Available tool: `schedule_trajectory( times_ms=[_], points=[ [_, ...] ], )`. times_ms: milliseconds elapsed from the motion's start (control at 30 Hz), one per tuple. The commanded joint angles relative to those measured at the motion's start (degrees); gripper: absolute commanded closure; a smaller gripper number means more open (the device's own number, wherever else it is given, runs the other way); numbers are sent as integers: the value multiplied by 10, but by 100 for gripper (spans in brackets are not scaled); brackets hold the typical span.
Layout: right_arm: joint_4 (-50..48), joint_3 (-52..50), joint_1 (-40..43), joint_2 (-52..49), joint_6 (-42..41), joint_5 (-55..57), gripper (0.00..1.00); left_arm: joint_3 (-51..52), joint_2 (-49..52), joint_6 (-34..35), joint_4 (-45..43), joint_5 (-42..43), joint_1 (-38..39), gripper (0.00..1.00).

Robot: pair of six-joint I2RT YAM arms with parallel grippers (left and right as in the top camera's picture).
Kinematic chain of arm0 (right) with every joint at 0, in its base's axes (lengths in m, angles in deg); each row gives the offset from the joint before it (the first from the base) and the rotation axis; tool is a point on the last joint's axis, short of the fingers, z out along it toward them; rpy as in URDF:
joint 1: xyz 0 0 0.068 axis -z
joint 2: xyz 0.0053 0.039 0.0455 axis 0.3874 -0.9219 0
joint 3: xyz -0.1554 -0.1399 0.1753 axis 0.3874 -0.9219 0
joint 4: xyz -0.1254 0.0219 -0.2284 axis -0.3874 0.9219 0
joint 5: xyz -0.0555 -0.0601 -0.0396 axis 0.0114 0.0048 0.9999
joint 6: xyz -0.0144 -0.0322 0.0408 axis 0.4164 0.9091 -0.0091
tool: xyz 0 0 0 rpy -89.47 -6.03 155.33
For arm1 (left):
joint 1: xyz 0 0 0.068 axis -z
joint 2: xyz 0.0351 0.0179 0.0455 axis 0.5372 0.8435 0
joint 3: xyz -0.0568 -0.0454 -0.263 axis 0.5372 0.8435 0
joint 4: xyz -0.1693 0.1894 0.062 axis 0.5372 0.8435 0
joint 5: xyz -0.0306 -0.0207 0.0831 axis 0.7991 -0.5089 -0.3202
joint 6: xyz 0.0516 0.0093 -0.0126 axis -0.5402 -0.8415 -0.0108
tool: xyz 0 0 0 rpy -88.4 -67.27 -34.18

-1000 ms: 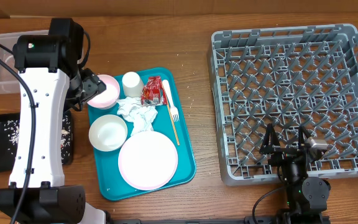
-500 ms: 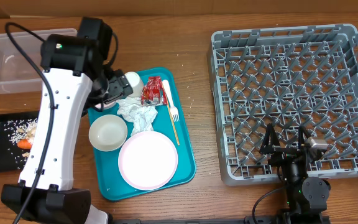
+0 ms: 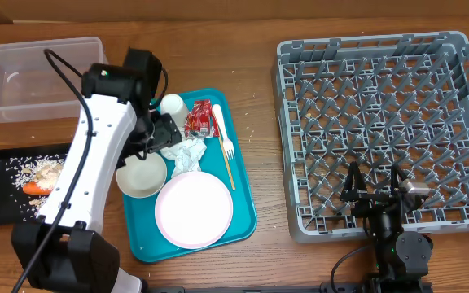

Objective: Sort waste into correct bins and load items into the dishwasher rack

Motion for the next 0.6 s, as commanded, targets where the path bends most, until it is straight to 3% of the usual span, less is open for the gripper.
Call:
schedule_trajectory(
  times_ms=[0, 167, 567],
  points=[
    [-5, -6, -3, 6, 4, -3, 0, 17, -14, -10, -11, -3, -4, 0],
    [-5, -6, -3, 6, 4, -3, 0, 0, -15, -11, -22, -14, -49, 0],
    [-5, -6, -3, 6, 4, -3, 0, -56, -15, -10, -7, 63, -296, 0]
  ],
)
